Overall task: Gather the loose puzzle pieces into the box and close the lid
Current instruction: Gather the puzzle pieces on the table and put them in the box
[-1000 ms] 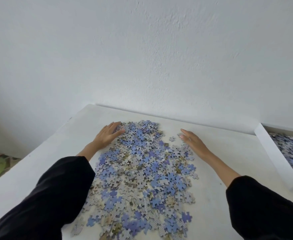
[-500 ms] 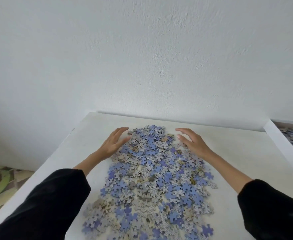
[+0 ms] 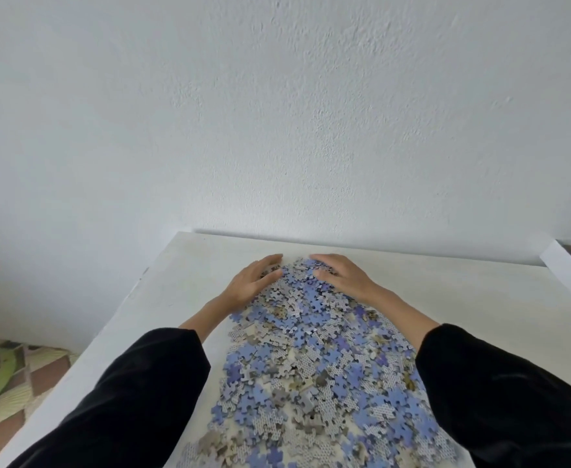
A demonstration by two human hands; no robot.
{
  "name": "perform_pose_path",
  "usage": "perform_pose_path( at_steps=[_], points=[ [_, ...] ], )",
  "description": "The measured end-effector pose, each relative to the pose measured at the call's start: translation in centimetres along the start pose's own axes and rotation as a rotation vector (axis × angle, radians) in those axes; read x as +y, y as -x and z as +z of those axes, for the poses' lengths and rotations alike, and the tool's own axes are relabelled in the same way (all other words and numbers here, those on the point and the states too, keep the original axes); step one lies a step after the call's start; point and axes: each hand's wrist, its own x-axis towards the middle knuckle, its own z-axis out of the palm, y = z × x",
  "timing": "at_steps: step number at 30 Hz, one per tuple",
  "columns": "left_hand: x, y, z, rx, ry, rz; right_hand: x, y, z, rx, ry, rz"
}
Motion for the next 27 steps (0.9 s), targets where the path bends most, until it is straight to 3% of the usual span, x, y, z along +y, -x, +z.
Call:
perform_pose_path(
  at_steps=[6,12,18,27],
  points=[
    [-0.8,0.5,0.8,-0.074,-0.026,0.124,1.2,1.5,0.9,0.027,0.034,-0.107],
    [0.2,-0.8,0.6,0.014,0.106,0.100,0.4,0.0,-0.7,0.151,-0.038,-0.077],
    [0.4,-1.7,1.1,-0.017,0.044,0.013,-0.7,-2.1,0.6,-0.050,0.222,-0.041],
    [-0.9,-0.7,0.9,-0.050,-0.068,0.091,-0.1,-0.2,1.2,0.034,0.137,-0.099]
  ],
)
